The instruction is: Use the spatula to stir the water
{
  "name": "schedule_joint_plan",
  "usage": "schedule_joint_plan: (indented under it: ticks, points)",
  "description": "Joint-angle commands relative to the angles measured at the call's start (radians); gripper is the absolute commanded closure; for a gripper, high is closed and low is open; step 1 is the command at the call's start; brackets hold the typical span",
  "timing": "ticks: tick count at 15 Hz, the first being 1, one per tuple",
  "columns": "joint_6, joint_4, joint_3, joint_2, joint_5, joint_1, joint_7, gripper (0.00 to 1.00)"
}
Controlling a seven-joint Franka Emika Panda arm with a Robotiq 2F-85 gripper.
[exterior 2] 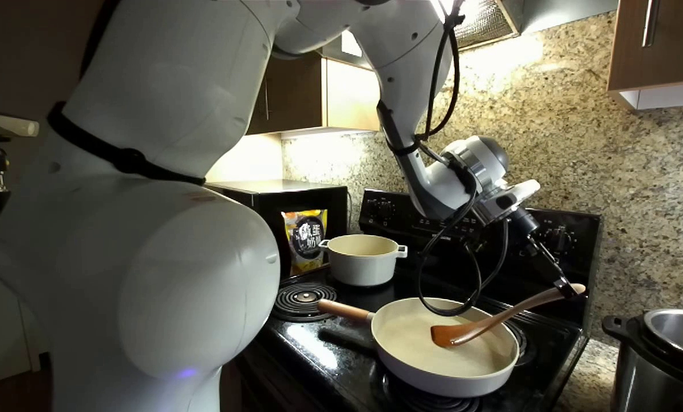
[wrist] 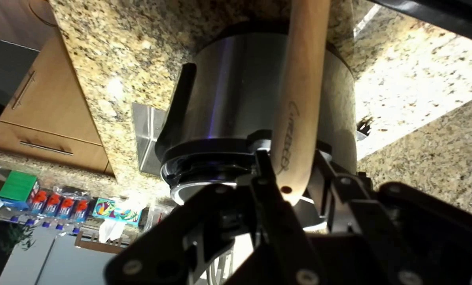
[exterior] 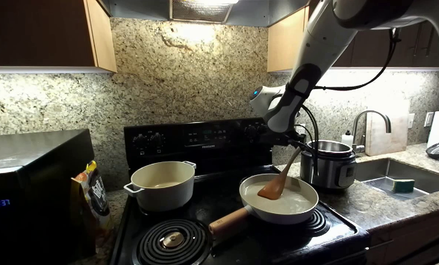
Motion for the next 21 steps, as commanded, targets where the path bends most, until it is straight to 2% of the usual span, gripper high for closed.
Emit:
schedule_joint_plan:
  ticks: [1, 5, 8, 16, 21]
  points:
    - [-0.029, -0.096, 0.06, -0.092, -0.039, -0.033, 0.03, 0.89]
    - [-0.066, -0.088, 0.106, -0.083, -0.024, -0.037, 0.034, 0.89]
    - [-0.119, -0.035, 0.126, -0.047, -0.015, -0.037, 0.055, 0.89]
    - [-0.263, 0.067, 0.125, -0.022, -0.017, -0.066, 0.101, 0.89]
    - [-0.283, 0.032, 0.129, -0.047, -0.02, -0.091, 0.112, 0.89]
